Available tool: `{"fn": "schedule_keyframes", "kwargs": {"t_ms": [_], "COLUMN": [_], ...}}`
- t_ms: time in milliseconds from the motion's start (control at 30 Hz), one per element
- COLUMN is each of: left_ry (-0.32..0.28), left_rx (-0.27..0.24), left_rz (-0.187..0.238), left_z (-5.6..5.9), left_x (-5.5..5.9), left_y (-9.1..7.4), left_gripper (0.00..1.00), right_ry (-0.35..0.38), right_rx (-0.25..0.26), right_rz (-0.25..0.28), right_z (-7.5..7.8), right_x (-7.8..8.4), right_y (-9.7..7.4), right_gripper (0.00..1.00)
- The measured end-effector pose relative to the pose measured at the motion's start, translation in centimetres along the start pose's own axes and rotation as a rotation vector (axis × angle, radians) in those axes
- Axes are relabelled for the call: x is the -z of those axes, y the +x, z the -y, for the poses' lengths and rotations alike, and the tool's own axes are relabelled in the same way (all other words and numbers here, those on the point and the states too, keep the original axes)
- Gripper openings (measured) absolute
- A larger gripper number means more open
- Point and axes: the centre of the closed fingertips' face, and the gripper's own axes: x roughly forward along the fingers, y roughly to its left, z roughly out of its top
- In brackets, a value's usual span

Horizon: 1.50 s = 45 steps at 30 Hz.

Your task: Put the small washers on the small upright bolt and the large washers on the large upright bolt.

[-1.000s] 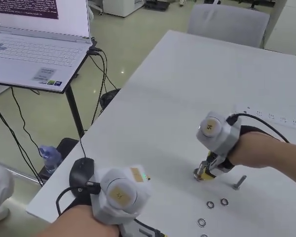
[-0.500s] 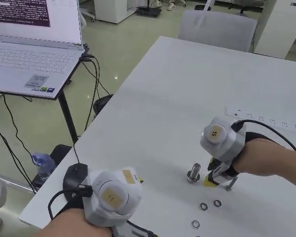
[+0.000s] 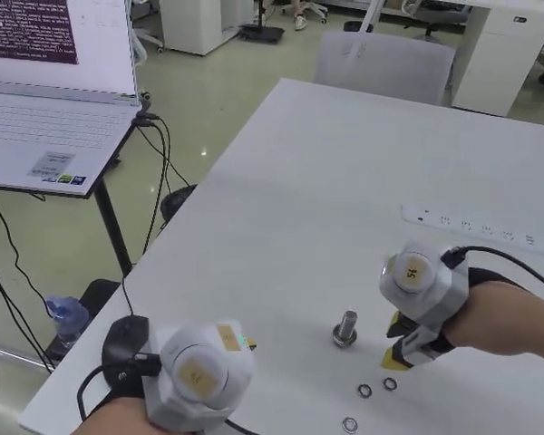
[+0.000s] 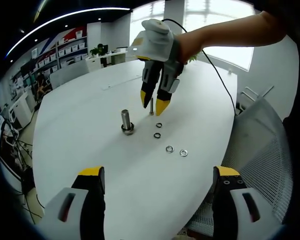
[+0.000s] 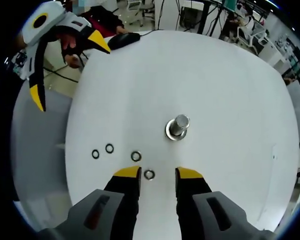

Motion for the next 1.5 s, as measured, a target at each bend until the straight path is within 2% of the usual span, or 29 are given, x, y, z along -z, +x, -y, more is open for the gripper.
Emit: {"fn": "schedule_keyframes", "kwargs": {"t_ms": [433,667,900,1033,1100,1167,1233,1500], "left_ry": [0.003,0.018,0.024,0.018,0.023,0.017,0.016,0.005], "left_rx": [0.003,0.006,0.009,0.010,0.016,0.016,0.016,0.010], "left_rz": [-0.004,0.011,0.003,0.013,0.036,0.025,0.022,0.034], "left_z": [0.0,0.3,0.3,0.2,0.4,0.4,0.3,0.2], "left_x": [0.0,-0.5,-0.4,-0.6,-0.9,-0.7,-0.6,-0.6], "left_y": [-0.2,0.0,0.3,0.2,0.3,0.3,0.3,0.3], "left_gripper": [0.88,0.90,0.91,0.93,0.94,0.95,0.95,0.99], "right_ry": [0.021,0.018,0.015,0.014,0.017,-0.008,0.003,-0.002], "right_rx": [-0.016,-0.022,-0.012,-0.013,-0.013,0.001,0.002,0.011], "right_rz": [0.023,-0.002,-0.025,-0.032,-0.034,-0.043,-0.044,-0.046], "right_z": [-1.1,-1.0,-0.7,-0.7,-0.7,-0.6,-0.5,-0.6], "right_x": [1.6,2.4,2.5,2.6,2.6,2.7,2.7,2.8], "right_y": [1.1,2.7,4.0,4.3,4.3,4.4,4.5,4.5], "right_gripper": [0.28,0.27,0.25,0.24,0.24,0.23,0.22,0.21]}}
